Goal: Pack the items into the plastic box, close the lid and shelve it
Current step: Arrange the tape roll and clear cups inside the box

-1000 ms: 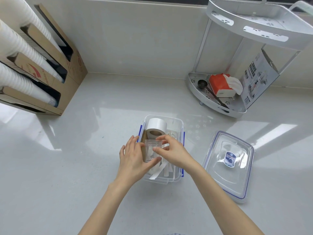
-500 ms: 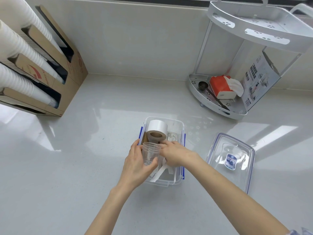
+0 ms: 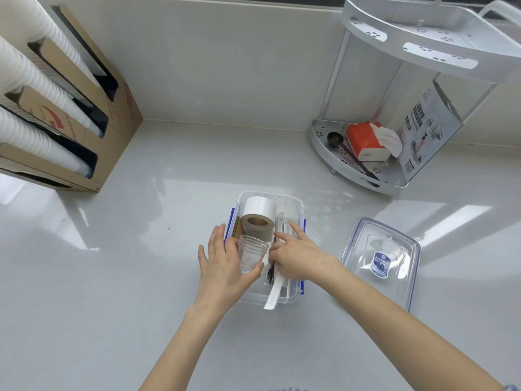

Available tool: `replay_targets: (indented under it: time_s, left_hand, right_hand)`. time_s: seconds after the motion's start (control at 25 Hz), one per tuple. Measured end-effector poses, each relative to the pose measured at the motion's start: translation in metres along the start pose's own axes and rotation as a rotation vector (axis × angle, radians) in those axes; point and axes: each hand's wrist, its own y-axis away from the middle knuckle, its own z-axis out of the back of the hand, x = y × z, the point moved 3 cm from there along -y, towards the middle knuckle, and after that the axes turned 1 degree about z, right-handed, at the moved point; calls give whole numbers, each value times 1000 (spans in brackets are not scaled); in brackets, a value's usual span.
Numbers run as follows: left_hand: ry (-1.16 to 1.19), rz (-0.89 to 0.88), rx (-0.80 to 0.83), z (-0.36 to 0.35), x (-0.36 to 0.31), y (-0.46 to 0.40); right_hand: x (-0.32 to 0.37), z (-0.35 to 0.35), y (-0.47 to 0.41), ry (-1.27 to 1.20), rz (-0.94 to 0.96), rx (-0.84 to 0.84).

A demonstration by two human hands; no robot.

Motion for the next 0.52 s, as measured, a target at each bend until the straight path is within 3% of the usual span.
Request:
replay_targets:
  time_s: [0.28,0.4,0.52]
  left_hand:
    - [-48,-44,-111,-2,0,2]
    - [-60,-32,-103,-1,-1,1]
    - [-38,-10,-40,-2,-1,1]
  right_hand:
    - [-4,13,16,-598,-40,-419]
    - [1,15,24,-788,78,-415]
    - [3,16,23,-842,66,-434]
